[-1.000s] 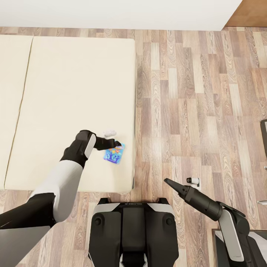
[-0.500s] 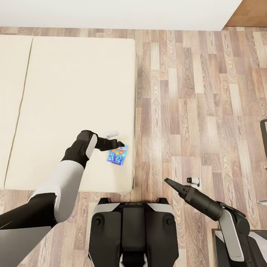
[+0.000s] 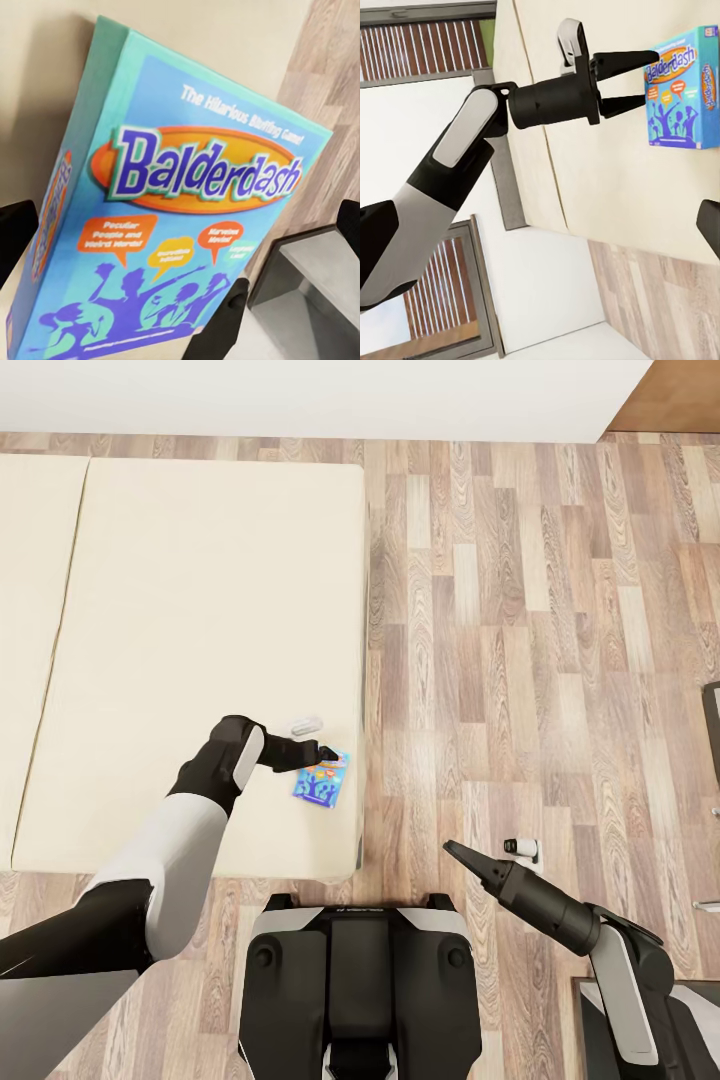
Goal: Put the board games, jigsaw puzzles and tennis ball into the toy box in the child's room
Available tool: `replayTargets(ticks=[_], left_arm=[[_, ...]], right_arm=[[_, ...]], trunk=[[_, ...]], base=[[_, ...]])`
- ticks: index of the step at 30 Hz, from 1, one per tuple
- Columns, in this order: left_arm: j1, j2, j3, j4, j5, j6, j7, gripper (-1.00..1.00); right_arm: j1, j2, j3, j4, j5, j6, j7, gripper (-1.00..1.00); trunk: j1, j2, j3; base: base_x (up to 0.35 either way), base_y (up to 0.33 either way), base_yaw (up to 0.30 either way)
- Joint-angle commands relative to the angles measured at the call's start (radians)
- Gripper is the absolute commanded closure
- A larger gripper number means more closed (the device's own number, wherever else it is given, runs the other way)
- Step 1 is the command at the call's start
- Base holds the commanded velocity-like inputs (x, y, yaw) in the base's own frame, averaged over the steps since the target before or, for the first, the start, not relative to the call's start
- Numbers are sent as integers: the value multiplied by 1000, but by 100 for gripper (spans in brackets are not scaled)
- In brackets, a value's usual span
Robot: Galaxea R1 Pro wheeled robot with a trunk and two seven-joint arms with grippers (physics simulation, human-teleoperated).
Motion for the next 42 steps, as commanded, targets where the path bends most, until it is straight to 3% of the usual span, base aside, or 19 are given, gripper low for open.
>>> replayTargets(ticks=[1,17,42], left_arm=[[0,-1,6,-1,-1,6,-1,-100],[0,-1,7,7,1,6,-70,-100],[0,-1,8,55,2,2,-77,-100]], right_arm=[[0,0,-1,0,-1,4,3,-100],[0,0,-1,0,0,4,4,-100],[0,0,-2,0,0,6,5,-100]], trunk=[[1,-2,-1],[1,-2,-1],[1,-2,-1]], base=[[0,0,0],[0,0,0],[0,0,0]])
